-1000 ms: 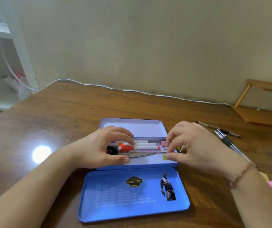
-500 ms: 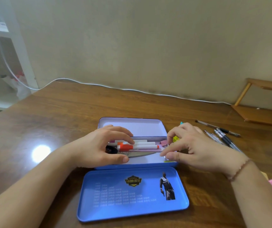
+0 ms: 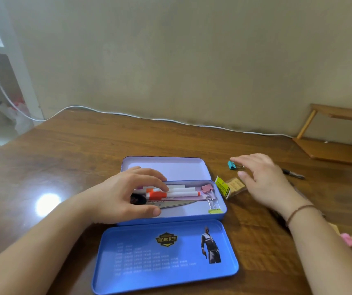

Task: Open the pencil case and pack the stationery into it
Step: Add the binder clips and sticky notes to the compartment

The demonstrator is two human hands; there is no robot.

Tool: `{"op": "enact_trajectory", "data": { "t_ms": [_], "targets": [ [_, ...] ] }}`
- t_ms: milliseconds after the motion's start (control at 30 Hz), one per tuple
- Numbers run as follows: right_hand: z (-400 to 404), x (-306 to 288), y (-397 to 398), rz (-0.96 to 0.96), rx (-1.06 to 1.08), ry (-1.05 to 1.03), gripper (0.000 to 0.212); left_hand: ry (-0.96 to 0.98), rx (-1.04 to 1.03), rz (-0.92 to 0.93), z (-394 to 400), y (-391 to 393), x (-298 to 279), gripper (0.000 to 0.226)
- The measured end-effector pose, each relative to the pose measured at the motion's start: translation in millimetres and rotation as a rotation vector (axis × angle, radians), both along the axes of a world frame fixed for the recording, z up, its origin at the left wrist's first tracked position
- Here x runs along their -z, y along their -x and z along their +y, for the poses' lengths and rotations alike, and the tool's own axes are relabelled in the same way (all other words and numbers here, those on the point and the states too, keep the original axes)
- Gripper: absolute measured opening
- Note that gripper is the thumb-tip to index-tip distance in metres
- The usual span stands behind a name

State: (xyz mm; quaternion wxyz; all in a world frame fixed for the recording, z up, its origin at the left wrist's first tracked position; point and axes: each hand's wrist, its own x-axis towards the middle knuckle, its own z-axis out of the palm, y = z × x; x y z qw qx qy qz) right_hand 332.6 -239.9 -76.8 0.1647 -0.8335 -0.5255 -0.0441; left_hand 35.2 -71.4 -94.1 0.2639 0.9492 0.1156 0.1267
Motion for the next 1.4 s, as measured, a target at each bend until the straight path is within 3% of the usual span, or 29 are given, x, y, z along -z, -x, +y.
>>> {"op": "enact_trajectory", "data": {
  "t_ms": [100, 333, 400, 567, 800, 933, 1000, 1067, 1100, 1233, 1400],
  "targets": [
    [10, 10, -7, -0.014, 0.024, 0.134, 0.045, 0.011, -0.004, 0.003, 0, 0, 0, 0.045],
    [17, 12, -6, -0.081, 0.039, 0.072, 0.026, 0.028, -0.01, -0.009, 0, 1, 0, 0.045],
    [18, 8, -4, 0.003, 0.007, 0.048, 0.025, 0.028, -0.01, -0.015, 0, 0, 0, 0.045],
    [23, 3, -2, 0.0, 0.032, 0.183, 0.031, 0.026, -0.006, -0.018, 0, 0, 0, 0.044],
    [11, 6, -8, 0.041, 0.035, 0.018, 0.015, 0.022, -0.006, -0.021, 0, 0, 0, 0.046],
    [2, -16, 10, 0.067, -0.012, -0.472, 0.008, 0.022, 0.002, -0.025, 1, -1, -1, 0.045],
    [-2, -29, 29, 0.332, -0.043, -0.617, 0.013, 0.019, 0.005, -0.021, 1, -1, 0, 0.044],
    [-2, -35, 48, 0.572, -0.105, -0.544, 0.019, 0.014, 0.006, -0.017, 2, -1, 0, 0.044],
    [-2, -33, 54, 0.561, -0.117, -0.466, 0.019, 0.013, 0.005, -0.015, 2, -1, 0, 0.044],
    [1, -23, 68, 0.211, -0.048, -0.194, 0.006, 0.012, 0.005, -0.009, 2, -1, 1, 0.044],
    [8, -12, 74, 0.077, 0.009, -0.081, 0.021, 0.007, 0.009, -0.006, 3, -1, 1, 0.043]
  ]
}}
